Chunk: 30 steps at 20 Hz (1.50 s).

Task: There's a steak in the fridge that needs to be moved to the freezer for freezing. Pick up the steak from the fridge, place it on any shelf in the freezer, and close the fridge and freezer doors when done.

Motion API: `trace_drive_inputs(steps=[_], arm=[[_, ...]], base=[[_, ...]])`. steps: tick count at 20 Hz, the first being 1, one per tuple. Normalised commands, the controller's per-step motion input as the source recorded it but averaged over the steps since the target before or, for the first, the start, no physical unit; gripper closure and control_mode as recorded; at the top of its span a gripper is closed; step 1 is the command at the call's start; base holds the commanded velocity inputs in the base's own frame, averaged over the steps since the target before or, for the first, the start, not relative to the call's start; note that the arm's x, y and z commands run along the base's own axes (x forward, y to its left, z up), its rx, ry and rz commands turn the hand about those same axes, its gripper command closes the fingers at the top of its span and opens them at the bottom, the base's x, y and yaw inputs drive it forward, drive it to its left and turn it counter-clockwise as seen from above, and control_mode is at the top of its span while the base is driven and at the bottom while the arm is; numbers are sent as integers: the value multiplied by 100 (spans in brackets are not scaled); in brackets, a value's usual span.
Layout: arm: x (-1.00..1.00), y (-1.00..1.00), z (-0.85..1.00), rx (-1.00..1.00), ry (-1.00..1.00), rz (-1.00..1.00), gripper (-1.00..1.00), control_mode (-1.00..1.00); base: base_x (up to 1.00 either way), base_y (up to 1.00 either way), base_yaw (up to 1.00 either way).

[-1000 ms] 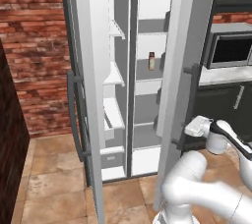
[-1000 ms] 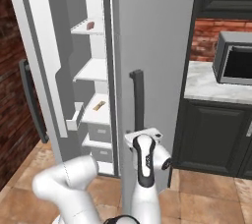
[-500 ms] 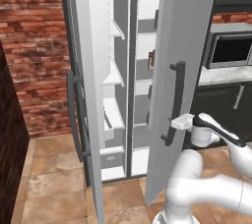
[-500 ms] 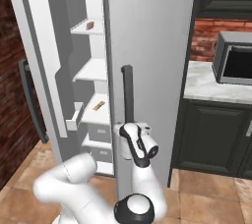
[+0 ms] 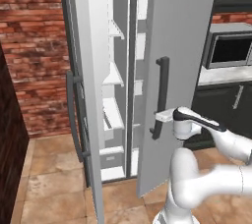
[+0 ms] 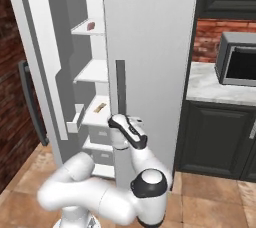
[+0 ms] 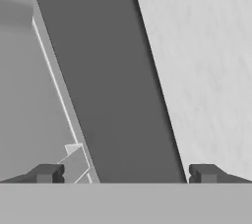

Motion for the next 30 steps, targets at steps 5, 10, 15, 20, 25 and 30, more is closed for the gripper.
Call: trace_drive_inputs(steps=[5,10,15,20,25,30], arm=[[45,95,0,0,0,-5,-100,-100],[46,78,0,0,0,-5,-100,-100],[49,49,0,0,1,-4,-100,-100],[53,28,0,0,2,-2,-100,-100],[54,22,0,0,1,-1,-100,-100],[3,0,18,0,0,0,-100,-100]], base=[[0,0,0],[0,0,0],[0,0,0],[0,0,0],[0,0,0],[0,0,0]])
